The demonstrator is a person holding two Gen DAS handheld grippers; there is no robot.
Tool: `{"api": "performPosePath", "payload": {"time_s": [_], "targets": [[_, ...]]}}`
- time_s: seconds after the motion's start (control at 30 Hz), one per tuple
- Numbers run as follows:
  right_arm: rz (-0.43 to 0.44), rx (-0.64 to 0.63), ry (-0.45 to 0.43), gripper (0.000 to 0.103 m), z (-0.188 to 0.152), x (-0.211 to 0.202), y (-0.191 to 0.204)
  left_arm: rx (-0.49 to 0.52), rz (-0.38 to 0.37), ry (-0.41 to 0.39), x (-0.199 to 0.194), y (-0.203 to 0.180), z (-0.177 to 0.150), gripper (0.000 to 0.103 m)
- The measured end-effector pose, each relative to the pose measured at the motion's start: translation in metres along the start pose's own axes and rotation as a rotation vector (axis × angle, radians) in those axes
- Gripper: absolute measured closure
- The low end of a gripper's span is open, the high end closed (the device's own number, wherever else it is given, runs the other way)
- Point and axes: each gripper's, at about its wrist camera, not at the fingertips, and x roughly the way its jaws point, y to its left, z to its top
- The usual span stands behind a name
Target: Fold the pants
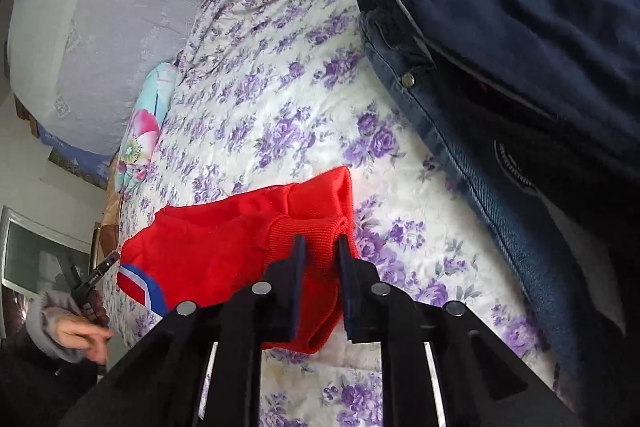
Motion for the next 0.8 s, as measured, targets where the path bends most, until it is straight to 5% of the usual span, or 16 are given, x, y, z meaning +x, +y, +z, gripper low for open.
{"api": "performPosePath", "payload": {"time_s": [0.17,0.23,0.4,0.43,0.47,0.6,0.67,0.8], "targets": [[0.067,-0.073,-0.091,0.092,0.032,-0.019,0.023,-0.026,0.024,-0.010,-0.002,0.010,0.007,0.059],[0.057,-0.046,-0.060,0.091,0.041,-0.008,0.018,-0.032,0.032,0.000,0.001,0.012,0.006,0.059],[-0.146,0.000,0.031,0.090,0.028,0.033,-0.013,-0.050,0.048,0.028,0.007,0.018,-0.003,0.059],[-0.207,-0.004,0.038,0.083,0.025,0.037,-0.019,-0.052,0.056,0.034,0.008,0.020,-0.006,0.059],[-0.249,-0.004,0.025,0.065,0.023,0.035,-0.021,-0.058,0.064,0.039,0.007,0.022,-0.008,0.059],[-0.328,-0.029,-0.018,0.058,0.025,0.009,0.001,-0.080,0.076,0.055,-0.006,0.032,-0.017,0.056],[-0.262,-0.102,-0.030,0.052,0.016,-0.001,0.034,-0.073,0.053,0.049,-0.016,0.023,-0.018,0.052],[0.027,-0.183,0.068,0.045,-0.037,0.014,0.111,-0.034,-0.136,0.015,-0.036,-0.034,-0.030,0.042]]}}
